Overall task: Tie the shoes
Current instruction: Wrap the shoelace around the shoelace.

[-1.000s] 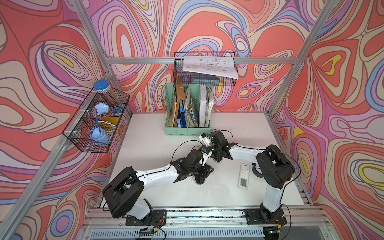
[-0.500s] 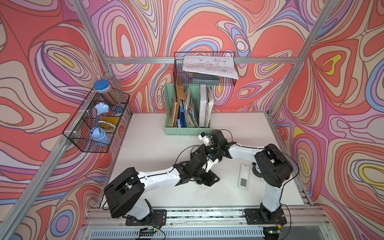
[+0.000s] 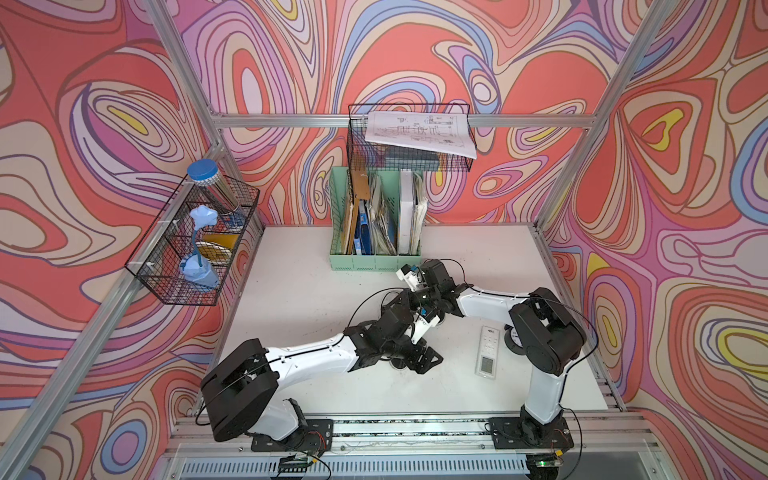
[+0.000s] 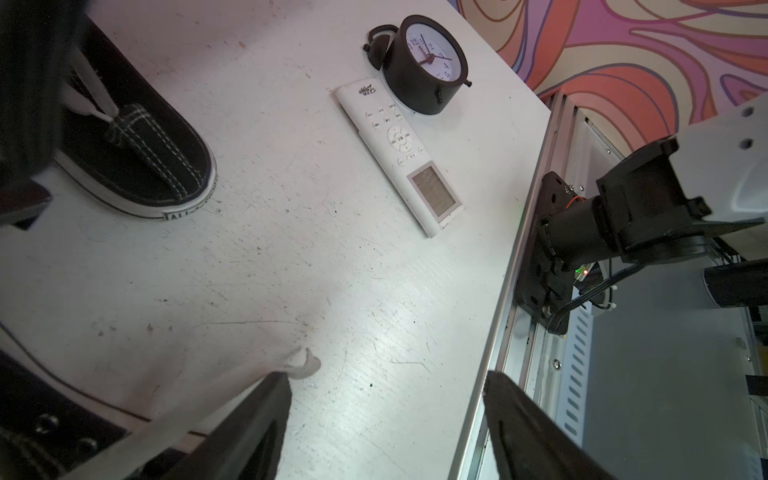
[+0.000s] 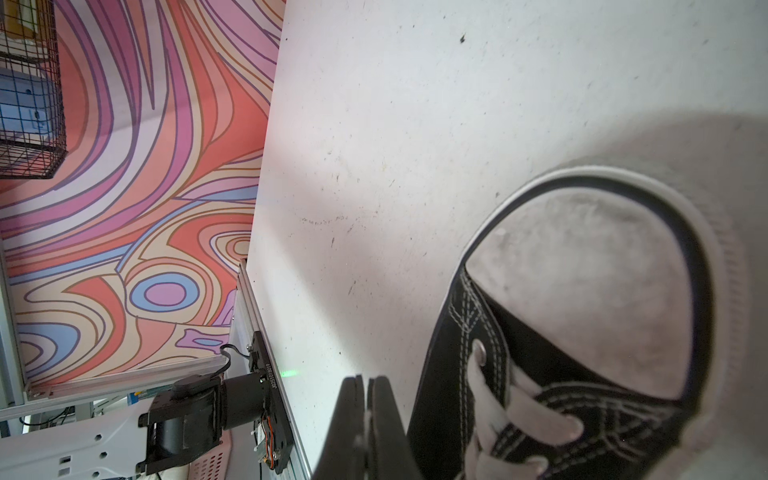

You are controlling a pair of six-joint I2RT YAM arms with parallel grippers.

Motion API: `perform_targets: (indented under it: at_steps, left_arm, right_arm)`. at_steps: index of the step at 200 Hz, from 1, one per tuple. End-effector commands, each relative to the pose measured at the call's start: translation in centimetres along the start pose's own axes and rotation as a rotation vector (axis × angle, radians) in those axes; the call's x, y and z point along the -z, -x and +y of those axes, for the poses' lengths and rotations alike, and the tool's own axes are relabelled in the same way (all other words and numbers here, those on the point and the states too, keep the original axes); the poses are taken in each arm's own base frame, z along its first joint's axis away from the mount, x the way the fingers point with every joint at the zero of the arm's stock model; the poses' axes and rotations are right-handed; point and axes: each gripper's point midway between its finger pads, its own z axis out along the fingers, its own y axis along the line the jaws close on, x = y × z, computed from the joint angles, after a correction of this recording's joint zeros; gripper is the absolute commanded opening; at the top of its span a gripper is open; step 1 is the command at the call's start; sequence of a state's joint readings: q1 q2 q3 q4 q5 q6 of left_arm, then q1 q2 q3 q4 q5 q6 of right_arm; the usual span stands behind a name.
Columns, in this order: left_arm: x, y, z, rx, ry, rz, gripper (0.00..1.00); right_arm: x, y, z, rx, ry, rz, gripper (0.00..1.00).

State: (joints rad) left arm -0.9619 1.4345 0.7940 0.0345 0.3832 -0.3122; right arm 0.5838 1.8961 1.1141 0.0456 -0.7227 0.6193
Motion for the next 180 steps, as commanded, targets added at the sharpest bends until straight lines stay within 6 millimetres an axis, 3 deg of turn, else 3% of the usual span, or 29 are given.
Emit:
perform_targets:
  at_steps: [1,180]
  left_arm:
    - [1.4,1.7,-1.3,-0.048,-0.011,-0.025,0.81]
    - [4.6,4.9,-5.6,-0.153,-0.108,-0.05,0.81]
  right_arm:
    - [-0.3,0.6,-0.1,0.012,0.009,-0.005,0.0]
    - [-0.5,0.7,-0.1,0.012,0.015,-0.003,0.0]
